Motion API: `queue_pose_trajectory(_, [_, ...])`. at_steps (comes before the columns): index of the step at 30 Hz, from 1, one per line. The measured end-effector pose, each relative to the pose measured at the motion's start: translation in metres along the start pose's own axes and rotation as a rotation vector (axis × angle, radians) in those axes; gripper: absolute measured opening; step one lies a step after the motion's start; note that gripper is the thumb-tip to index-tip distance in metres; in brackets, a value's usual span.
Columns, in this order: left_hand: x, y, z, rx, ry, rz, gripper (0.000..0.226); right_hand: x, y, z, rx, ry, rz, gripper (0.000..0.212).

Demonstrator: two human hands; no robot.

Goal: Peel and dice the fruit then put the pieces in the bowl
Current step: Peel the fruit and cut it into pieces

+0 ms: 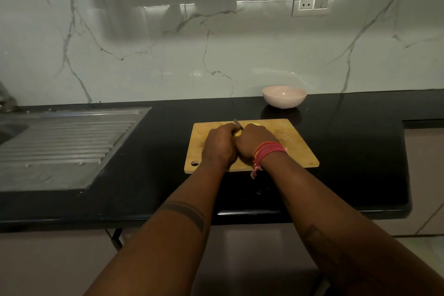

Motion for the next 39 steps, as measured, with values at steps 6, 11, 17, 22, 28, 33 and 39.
queue_pose_trajectory(6, [0.000,-0.001,0.000,0.015,0.003,-0.004,0.041,0.005,0.018,0.004,-0.036,-0.032,-0.071,0.033])
queue_pose_trajectory(11, [0.001,0.000,0.002,0.059,0.026,-0.010,0.041,0.004,0.023,0.009,-0.064,0.025,-0.130,0.020])
queue_pose_trajectory(17, [0.002,0.001,0.005,0.096,0.020,-0.010,0.041,0.002,0.039,0.019,-0.095,0.013,-0.132,0.011])
queue_pose_trajectory(22, [0.004,0.002,0.008,0.098,-0.004,-0.018,0.043,0.002,0.050,0.028,-0.121,0.043,-0.149,0.017])
queue_pose_trajectory(28, [0.008,0.003,0.005,0.084,0.019,-0.026,0.041,0.008,0.054,0.029,-0.096,0.015,-0.107,0.020])
queue_pose_trajectory(33, [0.006,0.005,0.003,0.091,0.059,0.025,0.038,0.014,0.046,0.015,-0.058,0.013,-0.060,0.016])
queue_pose_trajectory(39, [0.005,0.003,0.001,0.071,0.026,0.018,0.039,0.013,0.028,0.002,-0.029,0.040,-0.094,0.029])
Point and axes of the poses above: each hand's wrist, its own y-axis away from the middle knuckle, its own x-axis out of the back of the hand, z = x × y, the point moved 1 cm from there along -y, towards the middle knuckle, and after that the axes turned 4 degrees about -x, right-handed, at the moved point
